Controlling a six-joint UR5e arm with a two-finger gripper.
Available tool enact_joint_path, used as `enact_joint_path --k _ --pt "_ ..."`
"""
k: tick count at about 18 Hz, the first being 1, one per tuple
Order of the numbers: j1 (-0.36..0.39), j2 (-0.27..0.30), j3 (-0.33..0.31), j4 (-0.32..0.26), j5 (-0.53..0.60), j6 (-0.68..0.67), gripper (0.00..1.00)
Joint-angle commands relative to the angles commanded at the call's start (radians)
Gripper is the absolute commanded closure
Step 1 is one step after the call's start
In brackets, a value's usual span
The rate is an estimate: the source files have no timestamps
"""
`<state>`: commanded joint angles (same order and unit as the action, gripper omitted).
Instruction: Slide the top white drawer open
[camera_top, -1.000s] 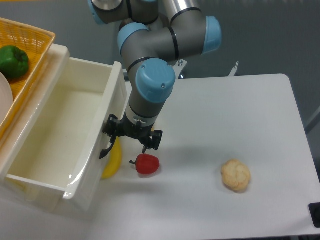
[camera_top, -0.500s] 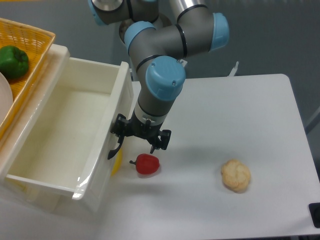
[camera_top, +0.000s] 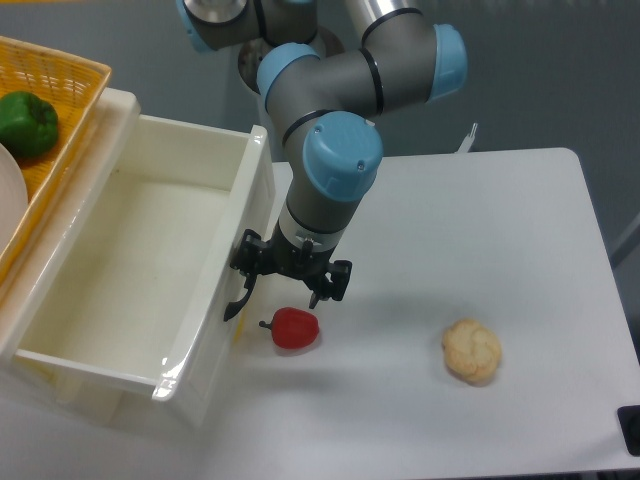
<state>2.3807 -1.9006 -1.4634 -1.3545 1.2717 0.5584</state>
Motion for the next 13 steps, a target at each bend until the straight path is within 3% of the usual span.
enact_joint_path --k 13 --pt "0.002 -0.008 -0.018 -0.003 -0.044 -0.005 0.00"
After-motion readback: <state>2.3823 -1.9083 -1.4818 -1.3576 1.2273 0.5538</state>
